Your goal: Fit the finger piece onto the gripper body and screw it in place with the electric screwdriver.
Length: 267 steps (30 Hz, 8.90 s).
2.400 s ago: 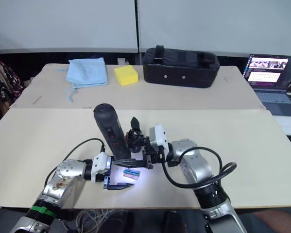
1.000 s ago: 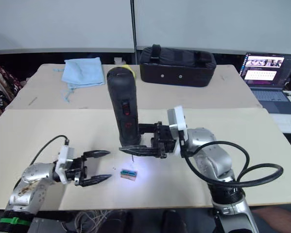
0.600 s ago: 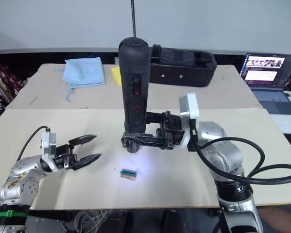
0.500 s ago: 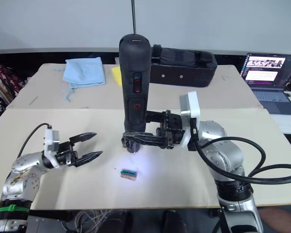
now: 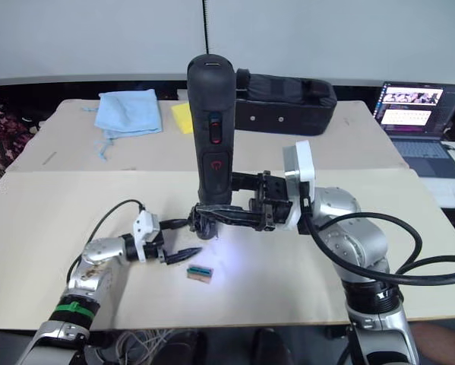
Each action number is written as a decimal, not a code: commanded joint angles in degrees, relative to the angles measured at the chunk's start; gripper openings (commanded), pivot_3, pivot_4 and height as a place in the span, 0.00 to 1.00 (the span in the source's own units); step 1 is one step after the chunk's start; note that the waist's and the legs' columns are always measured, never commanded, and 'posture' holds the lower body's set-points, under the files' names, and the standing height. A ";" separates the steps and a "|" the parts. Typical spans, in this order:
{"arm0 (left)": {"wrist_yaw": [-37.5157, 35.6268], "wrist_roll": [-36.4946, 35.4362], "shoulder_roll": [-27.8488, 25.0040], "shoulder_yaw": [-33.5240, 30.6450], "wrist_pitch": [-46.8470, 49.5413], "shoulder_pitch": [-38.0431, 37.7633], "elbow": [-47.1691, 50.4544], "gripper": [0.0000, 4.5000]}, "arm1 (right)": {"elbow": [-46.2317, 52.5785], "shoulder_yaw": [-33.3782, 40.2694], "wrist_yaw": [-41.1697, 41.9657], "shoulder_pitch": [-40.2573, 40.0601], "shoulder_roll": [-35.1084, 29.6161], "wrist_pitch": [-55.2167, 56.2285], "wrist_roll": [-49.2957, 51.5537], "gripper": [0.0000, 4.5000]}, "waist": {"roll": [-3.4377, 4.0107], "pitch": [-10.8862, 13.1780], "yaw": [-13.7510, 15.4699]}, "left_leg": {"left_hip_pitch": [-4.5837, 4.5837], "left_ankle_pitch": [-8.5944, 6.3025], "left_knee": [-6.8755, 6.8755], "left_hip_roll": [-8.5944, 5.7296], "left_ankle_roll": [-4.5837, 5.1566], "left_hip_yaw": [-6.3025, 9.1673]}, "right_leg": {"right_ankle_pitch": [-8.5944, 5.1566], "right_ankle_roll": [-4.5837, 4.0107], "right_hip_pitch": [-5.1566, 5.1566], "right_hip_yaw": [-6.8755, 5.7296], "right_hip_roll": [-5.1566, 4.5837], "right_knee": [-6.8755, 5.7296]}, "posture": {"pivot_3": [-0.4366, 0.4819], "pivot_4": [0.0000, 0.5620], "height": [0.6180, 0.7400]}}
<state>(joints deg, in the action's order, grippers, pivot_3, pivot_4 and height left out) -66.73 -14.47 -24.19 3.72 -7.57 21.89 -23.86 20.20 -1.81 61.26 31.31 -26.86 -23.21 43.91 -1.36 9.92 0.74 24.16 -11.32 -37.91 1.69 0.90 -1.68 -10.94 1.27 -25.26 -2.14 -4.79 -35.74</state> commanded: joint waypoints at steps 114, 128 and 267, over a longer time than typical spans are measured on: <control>3.78 4.98 4.64 6.26 2.73 1.52 -0.56 0.50 | -11.60 -4.60 -6.89 20.85 9.31 -7.34 -3.41 0.43 | 0.02 -0.04 0.81 | -0.06 0.00 -0.13 0.19 0.01 0.00 | 0.07 -0.25 0.09 0.07 0.34 -0.05 | 0.48 0.27 1.00; 3.02 4.84 4.07 6.97 4.35 1.07 0.37 0.50 | -13.79 -5.82 -3.54 17.57 11.46 -2.50 -9.59 0.43 | 0.02 -0.04 0.62 | -0.04 0.00 -0.13 0.19 0.00 0.01 | 0.06 -0.24 0.08 0.04 0.35 -0.04 | 0.48 0.27 1.00; 12.56 5.20 6.10 3.33 4.44 0.72 -2.79 0.50 | -5.83 0.81 0.66 13.99 9.12 -2.47 0.47 0.43 | 0.32 -1.16 0.25 | -0.18 -0.04 0.08 0.29 -0.06 0.05 | -0.29 -0.65 0.10 -0.04 0.26 0.06 | 0.48 0.27 1.00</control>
<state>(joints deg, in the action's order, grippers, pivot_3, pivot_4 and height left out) -56.96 -10.83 -18.18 7.86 -3.62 22.70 -23.35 11.27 -3.80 62.21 43.76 -17.54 -25.61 41.40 -1.04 8.75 0.98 23.98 -11.35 -37.83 1.99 0.84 -1.63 -11.22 0.62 -25.16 -2.18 -4.54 -35.68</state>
